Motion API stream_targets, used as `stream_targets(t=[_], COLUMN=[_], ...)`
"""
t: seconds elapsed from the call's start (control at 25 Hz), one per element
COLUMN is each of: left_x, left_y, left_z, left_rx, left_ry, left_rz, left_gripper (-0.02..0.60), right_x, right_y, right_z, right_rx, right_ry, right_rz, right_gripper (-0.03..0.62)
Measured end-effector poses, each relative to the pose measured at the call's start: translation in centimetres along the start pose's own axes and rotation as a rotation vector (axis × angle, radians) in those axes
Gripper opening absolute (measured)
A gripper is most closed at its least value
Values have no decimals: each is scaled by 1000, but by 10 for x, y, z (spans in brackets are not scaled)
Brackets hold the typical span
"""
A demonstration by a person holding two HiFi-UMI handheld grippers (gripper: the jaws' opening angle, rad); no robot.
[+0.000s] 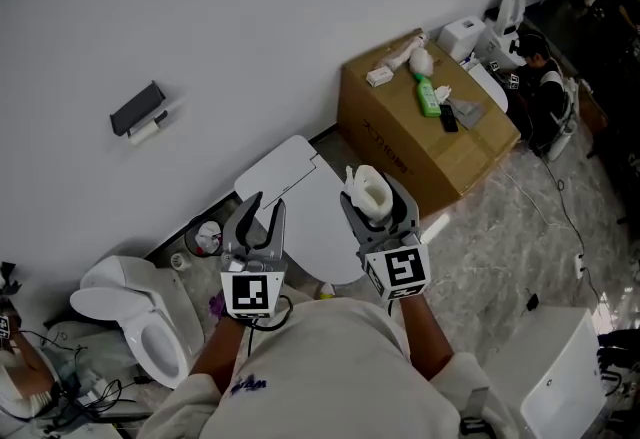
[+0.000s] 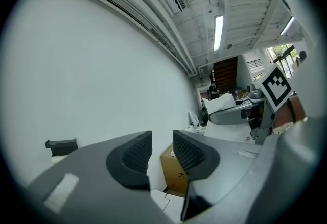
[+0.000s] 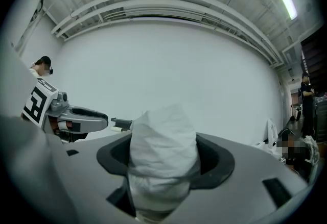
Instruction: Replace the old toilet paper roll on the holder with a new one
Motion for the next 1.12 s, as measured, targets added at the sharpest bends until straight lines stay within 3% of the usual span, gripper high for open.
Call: stream_targets(t=[0.4, 0.52, 0.68, 0.92, 1.12], left_x=[12, 23, 40, 100, 165], left_y=[1, -4, -10, -40, -68], left_z=[-4, -10, -16, -21, -22], left_rx=[6, 47, 93, 217, 274], left_ry=[53, 85, 112, 180, 227], left_rz=[-1, 11, 65, 259, 275], left_gripper=[215, 277, 340, 367, 367], right_x=[8, 15, 28, 55, 87], right_y=[-2, -1, -2, -13, -18], right_z=[8, 18, 34, 78, 129], right_rx=[14, 24, 39, 70, 100], right_ry=[45, 80, 127, 154, 143], right_rz=[9, 19, 7, -65, -104], right_gripper=[299, 299, 299, 299, 299])
Point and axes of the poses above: the fingertips, and each gripper's own axes: z forward along the fingers, x to its left, y out of its top, the point moved 6 cm from there along -z, backward along the fingers, and after that the axes turned 7 degrees about -x, right-handed, at the moved point
